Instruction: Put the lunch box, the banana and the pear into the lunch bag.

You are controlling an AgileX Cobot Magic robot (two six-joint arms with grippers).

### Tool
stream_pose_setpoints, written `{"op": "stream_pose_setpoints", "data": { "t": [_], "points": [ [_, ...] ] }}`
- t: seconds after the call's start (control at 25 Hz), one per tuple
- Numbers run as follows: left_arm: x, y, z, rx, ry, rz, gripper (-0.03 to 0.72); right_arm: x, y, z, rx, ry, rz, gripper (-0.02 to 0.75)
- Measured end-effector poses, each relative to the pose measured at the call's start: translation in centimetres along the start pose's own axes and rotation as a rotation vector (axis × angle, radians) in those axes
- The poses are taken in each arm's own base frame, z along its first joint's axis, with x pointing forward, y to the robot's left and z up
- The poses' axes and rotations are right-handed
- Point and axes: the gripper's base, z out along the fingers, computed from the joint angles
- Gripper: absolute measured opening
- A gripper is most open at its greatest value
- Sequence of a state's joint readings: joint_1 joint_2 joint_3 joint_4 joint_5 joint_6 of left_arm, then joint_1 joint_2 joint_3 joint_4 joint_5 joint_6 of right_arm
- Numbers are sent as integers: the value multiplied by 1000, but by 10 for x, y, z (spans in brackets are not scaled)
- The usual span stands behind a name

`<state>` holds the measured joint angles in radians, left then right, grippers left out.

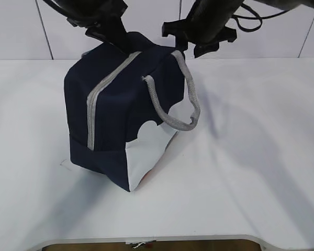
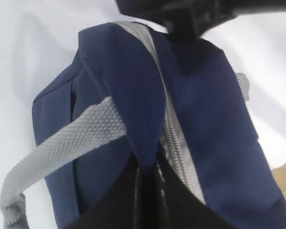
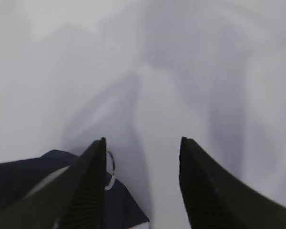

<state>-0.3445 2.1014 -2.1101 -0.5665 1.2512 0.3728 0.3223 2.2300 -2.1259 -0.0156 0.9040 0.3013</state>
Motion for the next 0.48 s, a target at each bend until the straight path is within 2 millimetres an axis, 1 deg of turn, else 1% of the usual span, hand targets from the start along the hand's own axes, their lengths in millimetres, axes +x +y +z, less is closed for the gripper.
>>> {"op": "stream_pose_setpoints", "data": {
  "t": [0.12,0.36,0.48],
  "points": [
    [0,1,0,-7,3,3,-4,-6,1,-15,9,31,-51,411],
    [2,5,-2,-72,22,-19,-1,-17,6,-49,-1,79,-56,411],
    [3,7,-2,-90,27,-45,3,-24,9,-65,-14,54,-73,411]
  ]
}}
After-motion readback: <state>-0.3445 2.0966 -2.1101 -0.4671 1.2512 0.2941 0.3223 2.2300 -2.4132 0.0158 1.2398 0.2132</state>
